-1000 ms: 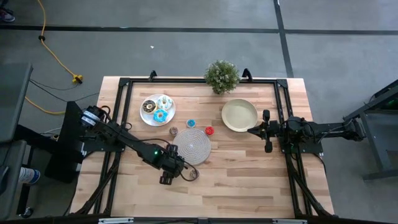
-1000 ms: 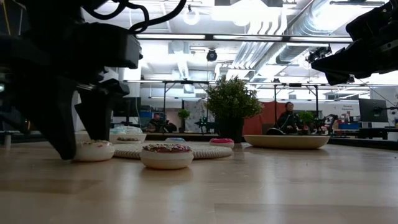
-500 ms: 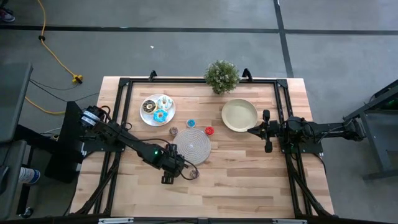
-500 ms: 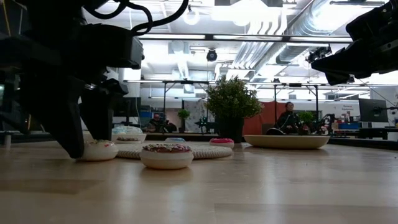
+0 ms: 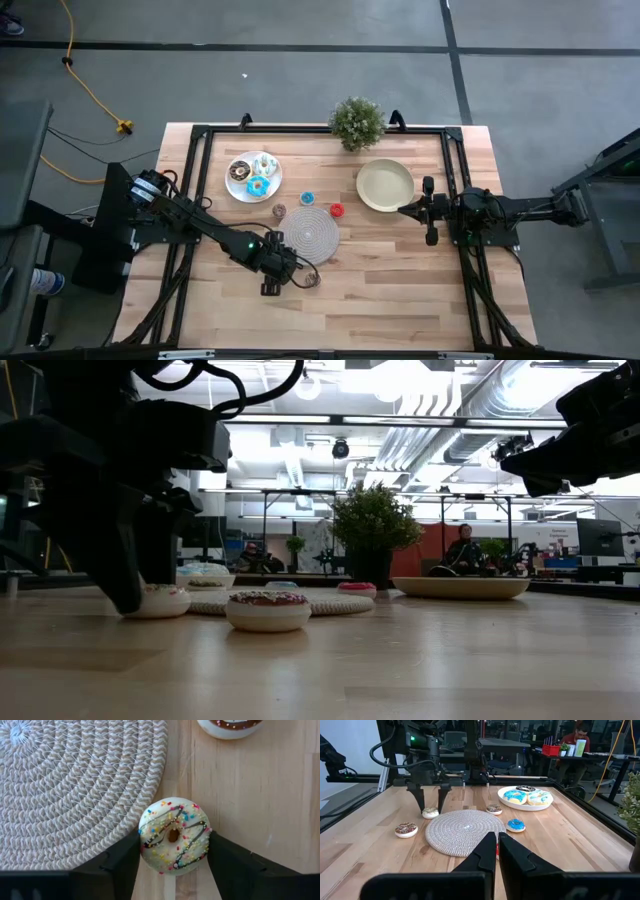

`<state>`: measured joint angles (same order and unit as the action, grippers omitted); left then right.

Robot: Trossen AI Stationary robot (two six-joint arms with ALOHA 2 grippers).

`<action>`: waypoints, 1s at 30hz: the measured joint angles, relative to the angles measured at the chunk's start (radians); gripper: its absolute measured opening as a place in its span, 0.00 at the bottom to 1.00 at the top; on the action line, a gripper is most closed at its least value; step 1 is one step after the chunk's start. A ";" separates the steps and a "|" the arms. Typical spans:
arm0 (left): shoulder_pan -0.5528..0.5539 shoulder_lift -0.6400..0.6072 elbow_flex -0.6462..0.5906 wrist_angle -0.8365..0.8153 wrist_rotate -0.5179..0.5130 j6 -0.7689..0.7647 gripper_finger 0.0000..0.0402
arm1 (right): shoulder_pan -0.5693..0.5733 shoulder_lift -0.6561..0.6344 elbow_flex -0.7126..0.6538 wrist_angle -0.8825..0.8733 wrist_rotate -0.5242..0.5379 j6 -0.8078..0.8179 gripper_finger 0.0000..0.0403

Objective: Pick & Place donuts
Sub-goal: Put the small white donut on the brown plate

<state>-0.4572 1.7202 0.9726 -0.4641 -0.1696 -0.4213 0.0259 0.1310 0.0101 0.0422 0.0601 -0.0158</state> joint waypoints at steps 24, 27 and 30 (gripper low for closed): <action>0.103 0.000 0.282 -0.210 -0.059 0.056 0.49 | 0.000 0.000 0.000 0.000 0.000 0.000 0.03; 0.149 0.000 0.337 -0.213 -0.060 0.122 0.49 | 0.000 0.000 0.000 0.000 0.000 0.000 0.03; 0.208 0.000 0.393 -0.215 -0.071 0.181 0.49 | 0.000 0.000 0.000 0.000 0.000 0.000 0.03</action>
<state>-0.2495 1.7206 1.3652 -0.6790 -0.2409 -0.2406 0.0260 0.1310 0.0102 0.0422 0.0601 -0.0158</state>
